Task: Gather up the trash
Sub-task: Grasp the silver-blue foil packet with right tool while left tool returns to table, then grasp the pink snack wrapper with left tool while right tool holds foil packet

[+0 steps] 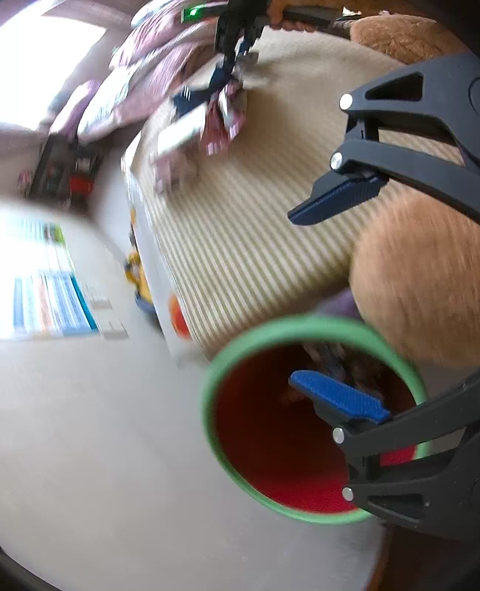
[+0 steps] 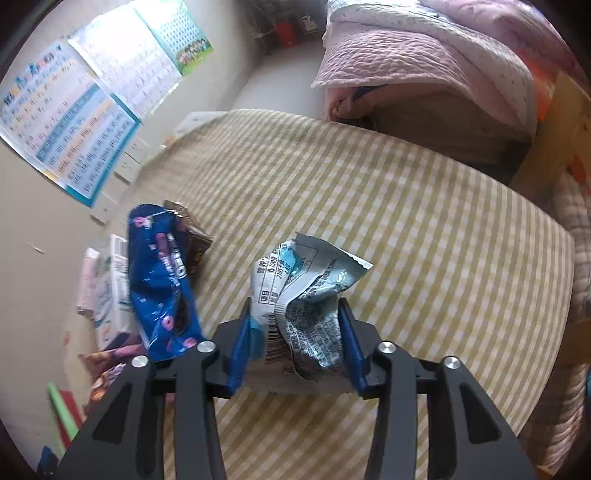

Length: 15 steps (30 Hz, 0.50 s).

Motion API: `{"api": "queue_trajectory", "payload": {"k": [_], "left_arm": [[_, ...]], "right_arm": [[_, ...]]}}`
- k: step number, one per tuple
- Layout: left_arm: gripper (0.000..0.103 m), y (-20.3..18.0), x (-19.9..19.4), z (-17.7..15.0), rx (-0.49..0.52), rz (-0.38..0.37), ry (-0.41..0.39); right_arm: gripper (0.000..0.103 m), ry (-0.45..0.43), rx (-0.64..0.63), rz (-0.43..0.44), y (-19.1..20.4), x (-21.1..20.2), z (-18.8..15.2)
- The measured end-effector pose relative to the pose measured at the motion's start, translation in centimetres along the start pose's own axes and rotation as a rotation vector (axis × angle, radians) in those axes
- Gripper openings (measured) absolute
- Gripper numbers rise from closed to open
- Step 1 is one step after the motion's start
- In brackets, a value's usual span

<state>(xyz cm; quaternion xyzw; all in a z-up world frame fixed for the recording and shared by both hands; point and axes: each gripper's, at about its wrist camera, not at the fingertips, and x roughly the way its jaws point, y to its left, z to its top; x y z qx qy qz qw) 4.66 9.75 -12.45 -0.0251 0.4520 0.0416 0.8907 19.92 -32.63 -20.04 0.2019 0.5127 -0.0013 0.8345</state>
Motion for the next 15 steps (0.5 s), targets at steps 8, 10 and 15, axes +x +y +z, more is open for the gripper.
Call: {"api": "queue_trajectory", "payload": {"k": [8, 10, 15], "left_arm": [[0.085, -11.0, 1.2, 3.0, 0.308, -0.101, -0.077], [0.085, -13.8, 2.1, 3.2, 0.403, -0.111, -0.078], [0.086, -19.0, 4.5, 3.9, 0.616, -0.110, -0.073]], "right_arm": [[0.040, -0.024, -0.082, 0.120, 0.2, -5.8, -9.9], [0.040, -0.010, -0.082, 0.141, 0.3, -5.6, -11.2], [0.041, -0.045, -0.154, 0.148, 0.7, -6.0, -11.5]]}}
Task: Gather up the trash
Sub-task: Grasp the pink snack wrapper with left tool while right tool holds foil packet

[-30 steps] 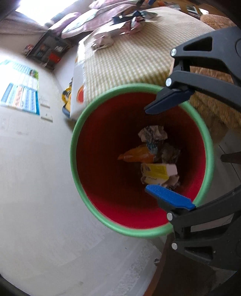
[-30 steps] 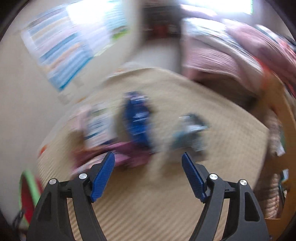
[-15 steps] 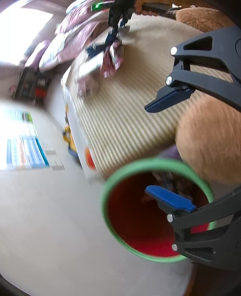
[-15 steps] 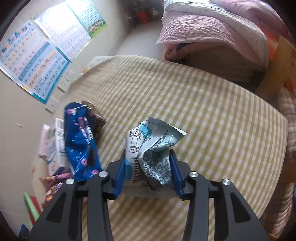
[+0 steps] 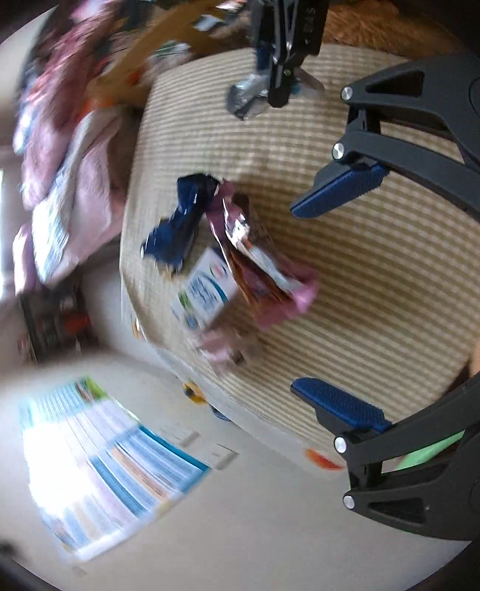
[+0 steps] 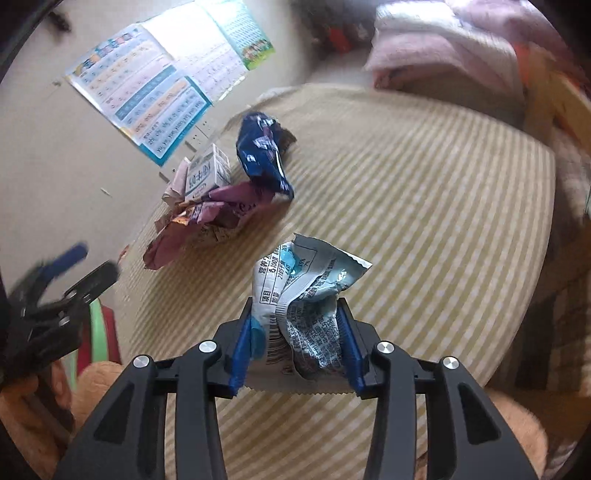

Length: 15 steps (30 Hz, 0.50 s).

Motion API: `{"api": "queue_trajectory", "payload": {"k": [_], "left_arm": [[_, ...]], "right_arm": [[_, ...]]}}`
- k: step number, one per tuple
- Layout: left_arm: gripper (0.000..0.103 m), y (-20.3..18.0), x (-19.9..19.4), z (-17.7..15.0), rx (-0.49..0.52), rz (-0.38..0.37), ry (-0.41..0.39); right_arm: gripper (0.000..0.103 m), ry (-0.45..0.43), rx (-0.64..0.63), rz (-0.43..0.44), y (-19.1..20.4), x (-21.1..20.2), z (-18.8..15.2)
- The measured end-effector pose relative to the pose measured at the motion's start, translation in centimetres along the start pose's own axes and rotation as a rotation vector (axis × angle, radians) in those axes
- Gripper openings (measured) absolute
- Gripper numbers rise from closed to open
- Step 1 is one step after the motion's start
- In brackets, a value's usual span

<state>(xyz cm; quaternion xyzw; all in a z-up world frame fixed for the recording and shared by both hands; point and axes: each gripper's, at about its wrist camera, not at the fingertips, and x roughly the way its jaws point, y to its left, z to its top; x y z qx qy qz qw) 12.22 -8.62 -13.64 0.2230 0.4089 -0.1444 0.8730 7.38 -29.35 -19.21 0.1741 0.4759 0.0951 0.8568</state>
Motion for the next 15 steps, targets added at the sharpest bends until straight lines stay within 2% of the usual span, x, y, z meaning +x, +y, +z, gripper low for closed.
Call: {"api": "queue_trajectory", "payload": {"k": [4, 7, 10, 11, 12, 14, 15], "left_arm": [[0.086, -1.1, 2.6, 2.1, 0.126, 0.032, 0.030], [0.086, -1.5, 5.2, 3.4, 0.163, 0.027, 0.103], [0.086, -1.7, 7.4, 4.0, 0.176, -0.010, 0.167], [0.082, -1.9, 7.9, 4.0, 0.183, -0.021, 0.189], [0.067, -2.1, 8.5, 3.8, 0.191, -0.027, 0.209], [0.047, -2.6, 9.0, 3.3, 0.211, -0.003, 0.242], [0.042, -2.7, 8.7, 3.1, 0.208, -0.004, 0.234]], "right_arm": [[0.043, 0.000, 0.030, 0.050, -0.9, 0.3, 0.1], [0.043, -0.004, 0.051, 0.075, -1.7, 0.1, 0.1], [0.044, -0.005, 0.065, 0.095, -2.1, -0.1, 0.1], [0.044, -0.004, 0.067, 0.099, -2.1, -0.1, 0.1], [0.044, -0.002, 0.069, 0.103, -2.2, -0.1, 0.1], [0.044, -0.002, 0.074, 0.110, -2.2, -0.1, 0.1], [0.045, -0.004, 0.074, 0.112, -2.3, -0.1, 0.1]]}}
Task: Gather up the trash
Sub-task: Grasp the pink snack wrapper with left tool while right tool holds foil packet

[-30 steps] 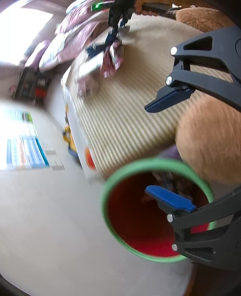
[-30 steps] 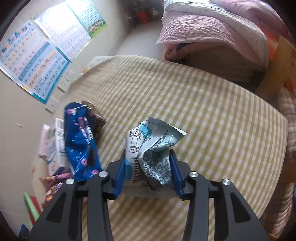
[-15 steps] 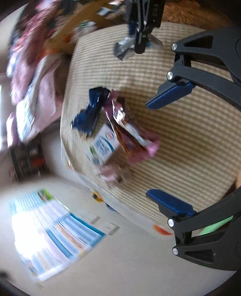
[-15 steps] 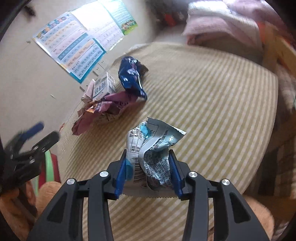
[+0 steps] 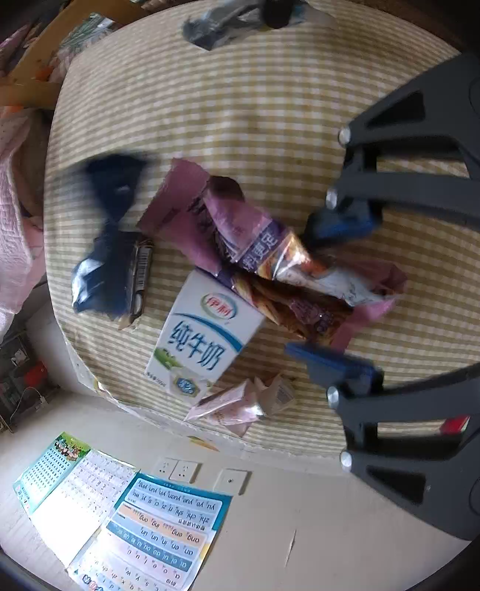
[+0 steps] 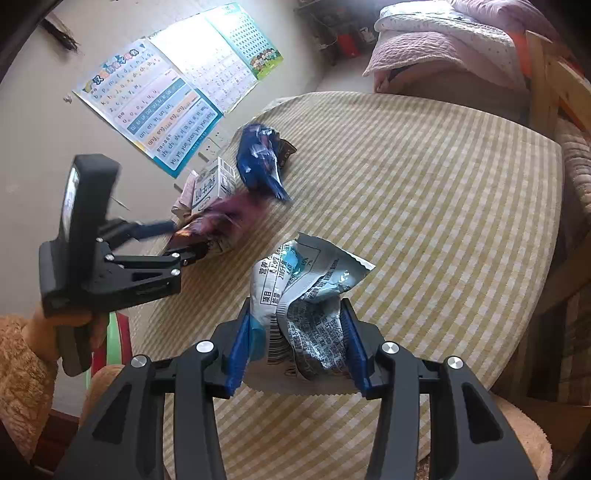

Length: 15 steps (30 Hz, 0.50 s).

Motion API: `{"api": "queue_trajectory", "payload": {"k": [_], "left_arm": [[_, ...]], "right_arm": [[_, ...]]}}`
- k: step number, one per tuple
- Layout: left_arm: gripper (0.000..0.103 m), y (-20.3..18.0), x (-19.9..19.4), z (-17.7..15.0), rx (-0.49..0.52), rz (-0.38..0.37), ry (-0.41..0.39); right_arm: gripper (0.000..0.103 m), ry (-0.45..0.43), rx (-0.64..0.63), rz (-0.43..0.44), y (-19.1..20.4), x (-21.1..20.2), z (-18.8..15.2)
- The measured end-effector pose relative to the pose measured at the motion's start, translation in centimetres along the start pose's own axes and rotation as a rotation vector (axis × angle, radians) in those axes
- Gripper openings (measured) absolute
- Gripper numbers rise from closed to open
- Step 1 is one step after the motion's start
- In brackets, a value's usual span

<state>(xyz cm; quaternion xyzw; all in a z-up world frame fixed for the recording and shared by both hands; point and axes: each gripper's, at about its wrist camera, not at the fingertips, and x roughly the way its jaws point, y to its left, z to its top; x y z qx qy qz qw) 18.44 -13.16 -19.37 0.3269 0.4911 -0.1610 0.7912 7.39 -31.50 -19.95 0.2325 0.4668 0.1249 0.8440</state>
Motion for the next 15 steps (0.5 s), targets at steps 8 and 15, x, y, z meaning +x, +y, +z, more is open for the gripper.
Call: {"api": "queue_trajectory", "payload": {"k": [8, 15], "left_arm": [[0.026, -0.7, -3.9, -4.6, -0.038, -0.039, 0.022], [0.029, -1.2, -5.6, -8.9, -0.137, -0.086, 0.087]], "right_arm": [[0.046, -0.002, 0.007, -0.001, 0.0, 0.1, 0.1], [0.046, 0.008, 0.007, -0.002, 0.1, 0.5, 0.1]]}}
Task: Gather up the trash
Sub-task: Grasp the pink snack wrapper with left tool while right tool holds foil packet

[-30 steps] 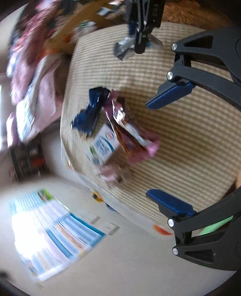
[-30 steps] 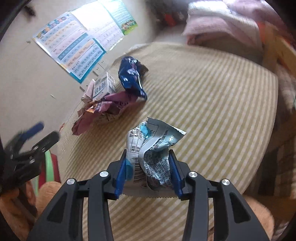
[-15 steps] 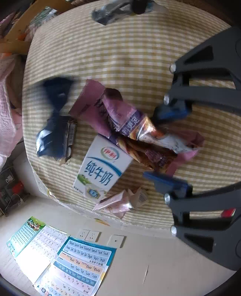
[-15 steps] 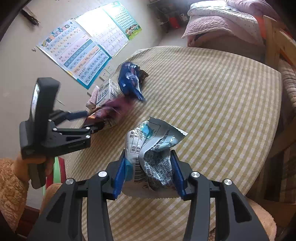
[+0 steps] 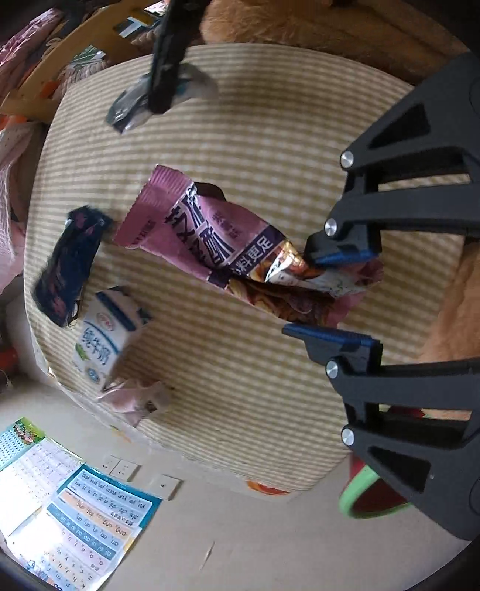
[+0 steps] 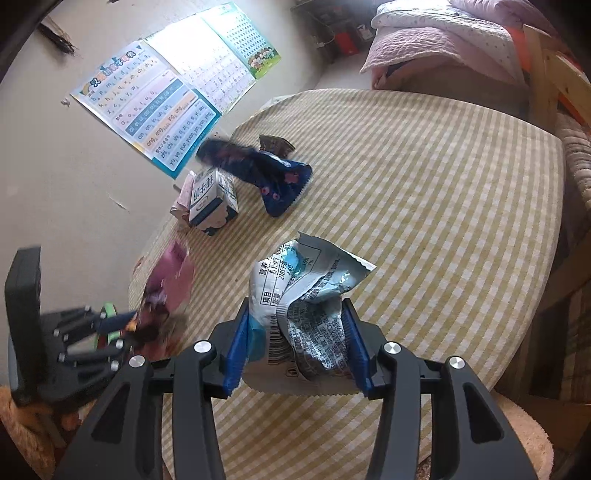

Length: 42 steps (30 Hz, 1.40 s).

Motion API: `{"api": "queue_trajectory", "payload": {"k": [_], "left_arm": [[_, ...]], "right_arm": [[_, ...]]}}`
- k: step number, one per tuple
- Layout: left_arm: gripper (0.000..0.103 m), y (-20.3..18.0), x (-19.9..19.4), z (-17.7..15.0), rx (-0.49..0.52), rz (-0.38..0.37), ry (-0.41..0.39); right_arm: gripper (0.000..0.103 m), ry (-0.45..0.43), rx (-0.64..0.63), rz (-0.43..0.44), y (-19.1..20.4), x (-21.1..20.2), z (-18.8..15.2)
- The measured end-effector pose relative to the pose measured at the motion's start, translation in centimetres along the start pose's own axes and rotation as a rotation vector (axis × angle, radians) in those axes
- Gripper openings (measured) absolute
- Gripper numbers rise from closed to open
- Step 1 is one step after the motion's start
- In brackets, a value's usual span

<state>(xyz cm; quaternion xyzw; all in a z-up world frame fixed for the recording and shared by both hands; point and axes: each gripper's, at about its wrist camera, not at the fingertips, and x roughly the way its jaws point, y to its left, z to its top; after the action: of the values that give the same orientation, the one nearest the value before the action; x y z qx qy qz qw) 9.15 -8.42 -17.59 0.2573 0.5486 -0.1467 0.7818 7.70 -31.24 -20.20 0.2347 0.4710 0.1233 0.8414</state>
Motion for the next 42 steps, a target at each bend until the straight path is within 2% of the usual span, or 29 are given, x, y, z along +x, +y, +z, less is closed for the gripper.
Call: {"api": "queue_trajectory", "payload": {"k": [4, 5, 6, 9, 14, 22, 25, 29, 33, 37, 42], "left_arm": [[0.033, -0.4, -0.2, -0.6, -0.012, -0.007, -0.008], [0.037, -0.5, -0.3, -0.7, -0.014, -0.011, -0.012], [0.049, -0.6, -0.5, -0.7, -0.013, -0.010, -0.018], [0.067, -1.0, -1.5, -0.7, -0.019, -0.012, -0.050], [0.079, -1.5, -2.0, -0.3, 0.045, -0.015, -0.072], [0.086, -4.1, -0.7, 1.3, 0.252, -0.001, -0.086], [0.086, -5.1, 0.3, 1.7, 0.297, 0.007, -0.072], [0.086, -5.4, 1.4, 1.8, 0.274, 0.017, -0.075], [0.086, -5.3, 1.2, 1.2, 0.236, 0.001, -0.127], [0.086, -4.7, 0.9, 0.8, 0.205, 0.066, -0.188], [0.086, -3.1, 0.6, 1.1, 0.146, 0.028, -0.191]], "right_arm": [[0.046, 0.001, 0.003, -0.005, 0.0, 0.1, 0.0], [0.046, 0.001, 0.007, -0.005, 0.0, 0.1, 0.0], [0.046, 0.002, 0.009, -0.006, 0.0, 0.1, 0.1], [0.047, 0.006, 0.008, -0.009, 0.0, 0.3, 0.1], [0.047, 0.013, 0.003, -0.011, 0.2, 0.6, 0.1], [0.047, 0.020, 0.004, -0.012, 0.2, 0.8, 0.1], [0.047, 0.022, 0.007, -0.010, 0.2, 0.9, 0.1], [0.047, 0.020, 0.011, -0.007, 0.2, 0.9, 0.0], [0.047, 0.022, 0.013, -0.002, 0.0, 0.9, 0.0], [0.047, 0.023, 0.010, -0.001, 0.0, 0.9, 0.1], [0.048, 0.027, 0.009, -0.001, 0.1, 1.0, 0.1]]}}
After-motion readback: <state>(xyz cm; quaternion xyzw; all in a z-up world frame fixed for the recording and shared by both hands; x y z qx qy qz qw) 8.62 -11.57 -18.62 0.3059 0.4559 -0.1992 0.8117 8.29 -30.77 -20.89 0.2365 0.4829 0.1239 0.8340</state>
